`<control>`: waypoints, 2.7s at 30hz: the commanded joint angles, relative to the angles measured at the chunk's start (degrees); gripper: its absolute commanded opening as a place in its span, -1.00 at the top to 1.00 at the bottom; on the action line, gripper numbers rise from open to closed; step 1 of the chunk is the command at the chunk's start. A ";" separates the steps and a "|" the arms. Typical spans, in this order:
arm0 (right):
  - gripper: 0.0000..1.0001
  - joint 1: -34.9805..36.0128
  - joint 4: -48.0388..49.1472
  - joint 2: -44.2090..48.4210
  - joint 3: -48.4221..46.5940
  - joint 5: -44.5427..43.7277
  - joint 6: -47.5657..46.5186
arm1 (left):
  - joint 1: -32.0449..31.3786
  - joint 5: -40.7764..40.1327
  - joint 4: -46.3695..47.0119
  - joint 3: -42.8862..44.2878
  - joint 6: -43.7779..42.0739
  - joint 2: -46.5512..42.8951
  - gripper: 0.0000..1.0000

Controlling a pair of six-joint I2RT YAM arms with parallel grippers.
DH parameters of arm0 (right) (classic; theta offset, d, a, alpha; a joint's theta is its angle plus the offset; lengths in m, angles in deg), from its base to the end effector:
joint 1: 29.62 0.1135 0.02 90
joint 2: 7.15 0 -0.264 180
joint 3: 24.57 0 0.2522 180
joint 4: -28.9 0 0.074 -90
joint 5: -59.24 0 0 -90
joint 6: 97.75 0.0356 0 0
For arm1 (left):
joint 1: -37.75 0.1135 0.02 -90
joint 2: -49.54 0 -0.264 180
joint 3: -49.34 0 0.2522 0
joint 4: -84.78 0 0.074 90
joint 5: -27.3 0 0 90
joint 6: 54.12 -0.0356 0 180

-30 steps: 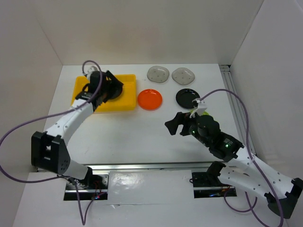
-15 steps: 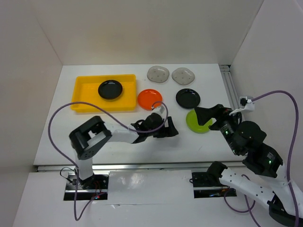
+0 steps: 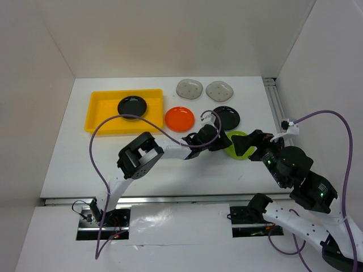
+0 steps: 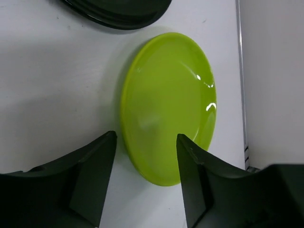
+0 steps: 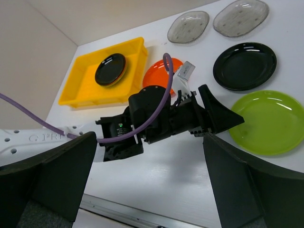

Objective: Place the plates into the plastic bin on the countertop

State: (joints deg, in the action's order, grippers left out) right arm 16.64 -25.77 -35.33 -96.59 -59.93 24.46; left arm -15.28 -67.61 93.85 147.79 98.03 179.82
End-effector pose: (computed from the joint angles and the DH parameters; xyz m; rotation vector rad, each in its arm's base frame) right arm 0.0626 0.0403 0.3931 0.1577 1.7613 0.5557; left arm 0.3067 -0.4024 0.1395 -0.2352 2.1678 -1.1734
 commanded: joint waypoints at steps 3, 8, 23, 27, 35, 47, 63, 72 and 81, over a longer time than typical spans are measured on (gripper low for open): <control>-1.00 -0.29 -0.32 0.94 0.52 0.08 0.75 | 0.57 -2.74 -8.24 0.58 0.87 3.23 -0.09; -1.00 -0.29 0.21 0.41 1.04 1.13 0.75 | 1.71 -2.12 -7.62 0.57 1.39 3.75 0.59; -1.00 -0.29 -0.93 0.41 0.43 -0.53 0.23 | 5.04 -1.94 -25.28 4.53 1.12 -9.41 1.00; -1.00 -0.29 -0.32 0.41 0.95 0.16 0.23 | 12.85 -3.00 -29.50 -0.22 2.27 -18.38 1.00; -1.00 -0.29 6.53 -3.19 4.11 2.98 -1.97 | 32.27 -0.98 -36.80 -2.06 -0.10 -25.50 1.00; -1.00 -0.29 10.40 -4.86 7.55 4.65 -1.97 | 50.49 -5.63 -47.70 12.00 -7.57 -18.83 1.00; -1.00 -0.29 12.95 -2.85 9.30 5.26 -0.92 | 55.67 -7.84 -48.41 3.65 -6.16 -19.18 0.89; -1.00 -0.29 14.36 -3.46 9.83 6.84 -0.92 | 56.20 -2.66 -44.27 2.58 -9.24 -20.59 -0.31; -1.00 -0.29 14.36 -3.46 9.83 6.84 -0.39 | 53.15 -2.12 -47.97 3.91 -8.71 -23.57 -0.69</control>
State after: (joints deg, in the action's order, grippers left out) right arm 16.61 -14.77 -38.50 -87.01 -53.00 23.91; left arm 40.15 -70.12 45.61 151.79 89.97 160.78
